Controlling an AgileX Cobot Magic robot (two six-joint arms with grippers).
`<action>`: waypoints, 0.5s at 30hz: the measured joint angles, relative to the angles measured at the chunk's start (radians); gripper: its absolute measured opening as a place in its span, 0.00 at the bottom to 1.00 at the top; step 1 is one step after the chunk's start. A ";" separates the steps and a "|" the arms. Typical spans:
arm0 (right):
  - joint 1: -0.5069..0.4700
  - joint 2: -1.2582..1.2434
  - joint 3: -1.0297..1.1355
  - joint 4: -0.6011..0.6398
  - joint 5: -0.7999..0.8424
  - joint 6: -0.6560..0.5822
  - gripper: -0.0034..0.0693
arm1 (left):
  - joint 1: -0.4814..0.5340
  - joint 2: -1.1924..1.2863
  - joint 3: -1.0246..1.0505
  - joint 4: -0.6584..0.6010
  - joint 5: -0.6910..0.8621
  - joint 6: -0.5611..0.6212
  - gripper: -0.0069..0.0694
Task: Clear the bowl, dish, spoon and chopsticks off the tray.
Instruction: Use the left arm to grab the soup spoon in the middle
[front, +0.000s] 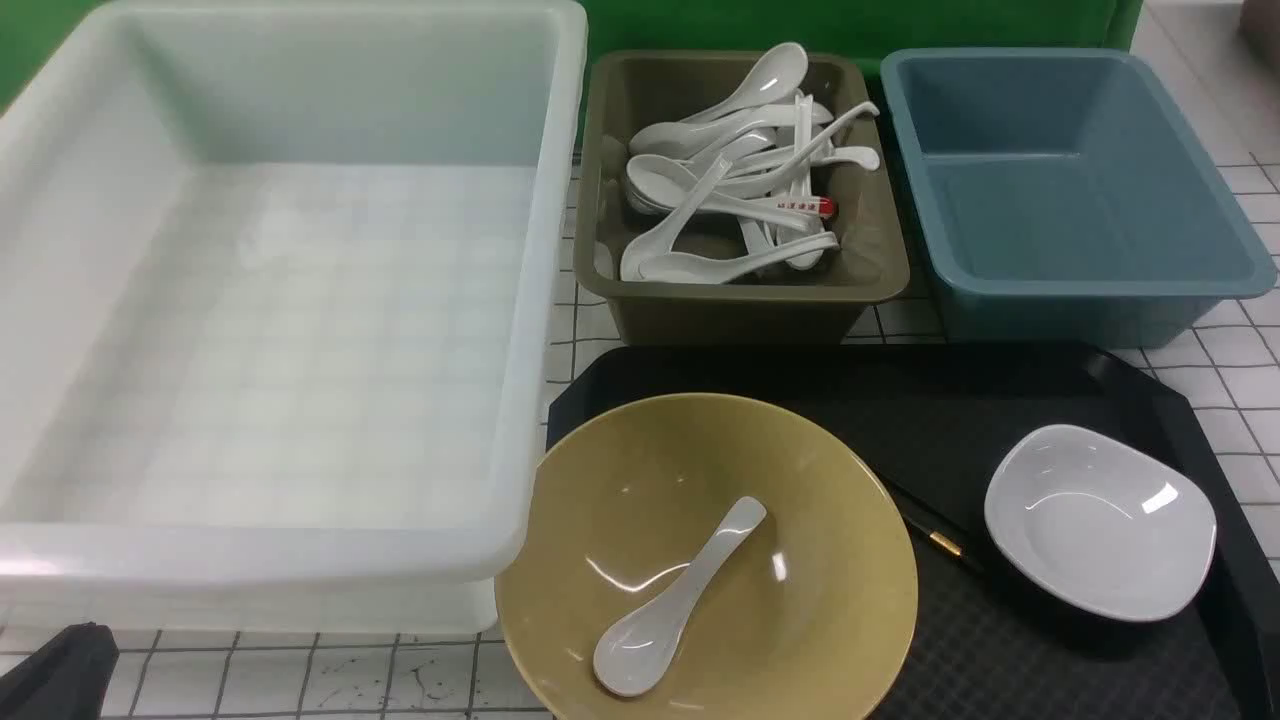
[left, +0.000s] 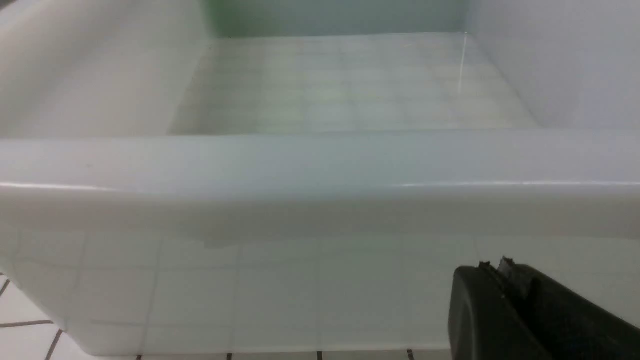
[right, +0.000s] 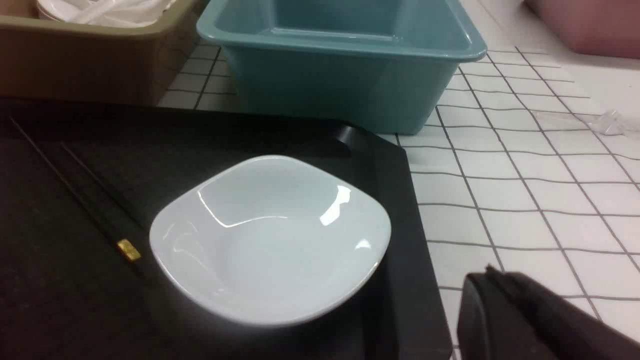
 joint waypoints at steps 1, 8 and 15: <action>0.000 0.000 0.000 0.000 0.000 0.000 0.11 | 0.000 0.000 0.000 0.000 0.000 0.000 0.08; 0.000 0.000 0.000 0.000 0.000 0.000 0.12 | 0.000 0.000 0.000 0.000 0.000 0.000 0.08; 0.000 0.000 0.000 0.000 0.000 0.000 0.13 | 0.000 0.000 0.000 0.000 0.000 0.000 0.08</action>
